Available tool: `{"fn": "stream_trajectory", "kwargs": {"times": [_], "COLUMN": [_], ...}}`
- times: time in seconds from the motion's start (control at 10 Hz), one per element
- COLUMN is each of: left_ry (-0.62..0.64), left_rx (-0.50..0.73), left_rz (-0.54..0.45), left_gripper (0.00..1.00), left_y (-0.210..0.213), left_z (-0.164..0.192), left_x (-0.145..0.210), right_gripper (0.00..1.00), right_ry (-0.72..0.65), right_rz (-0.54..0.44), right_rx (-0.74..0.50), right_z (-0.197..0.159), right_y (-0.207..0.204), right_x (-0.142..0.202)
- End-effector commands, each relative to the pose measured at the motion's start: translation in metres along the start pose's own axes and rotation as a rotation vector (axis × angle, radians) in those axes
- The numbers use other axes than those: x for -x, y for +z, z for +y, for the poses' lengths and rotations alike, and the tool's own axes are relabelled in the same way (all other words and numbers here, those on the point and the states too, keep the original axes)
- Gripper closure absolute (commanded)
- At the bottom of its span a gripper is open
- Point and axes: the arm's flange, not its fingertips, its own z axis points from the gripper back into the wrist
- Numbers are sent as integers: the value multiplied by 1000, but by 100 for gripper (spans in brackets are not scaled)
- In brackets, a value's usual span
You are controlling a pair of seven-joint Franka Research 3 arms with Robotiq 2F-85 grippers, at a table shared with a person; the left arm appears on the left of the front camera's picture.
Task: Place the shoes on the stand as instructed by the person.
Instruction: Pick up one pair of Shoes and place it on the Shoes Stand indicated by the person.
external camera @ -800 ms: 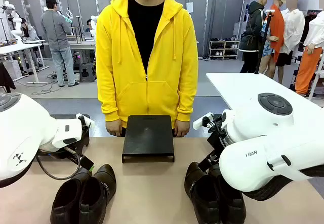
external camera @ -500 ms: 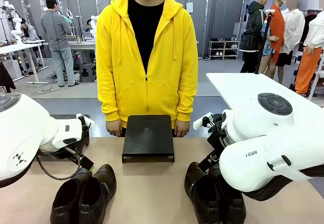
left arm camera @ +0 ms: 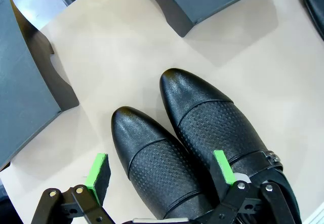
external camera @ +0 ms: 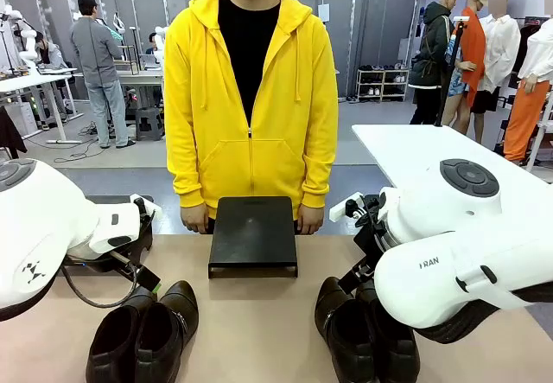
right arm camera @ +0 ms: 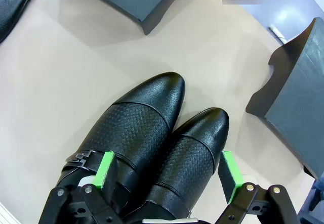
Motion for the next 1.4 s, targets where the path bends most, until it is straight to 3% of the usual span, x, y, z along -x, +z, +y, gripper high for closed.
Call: {"fn": "stream_trajectory", "kwargs": {"times": [0.0,0.2,0.3,0.6,0.8,1.1,1.2,1.3], "left_ry": [0,-62,-65,16,123,287,318,394], "left_rx": [0,16,26,179,407,789,900,954], "left_rz": [0,2,9,20,9,-44,-63,-143], "left_gripper": [0,0,0,0,0,0,0,0], "left_y": [0,10,22,69,98,151,165,181], "left_z": [0,1,5,30,57,115,131,151], "left_x": [0,-11,-21,-36,-28,20,42,69], "right_gripper": [0,0,0,0,0,0,0,0], "right_ry": [-2,54,27,-43,-129,-277,-338,-434], "right_rz": [0,-23,-19,-37,-36,-71,-86,-131], "right_rx": [0,21,-43,-163,-364,-771,-846,-867], "right_z": [0,-3,-8,-31,-66,-141,-165,-192], "right_y": [0,10,23,64,93,128,132,139], "right_x": [0,-9,-19,-41,-36,20,46,79]}}
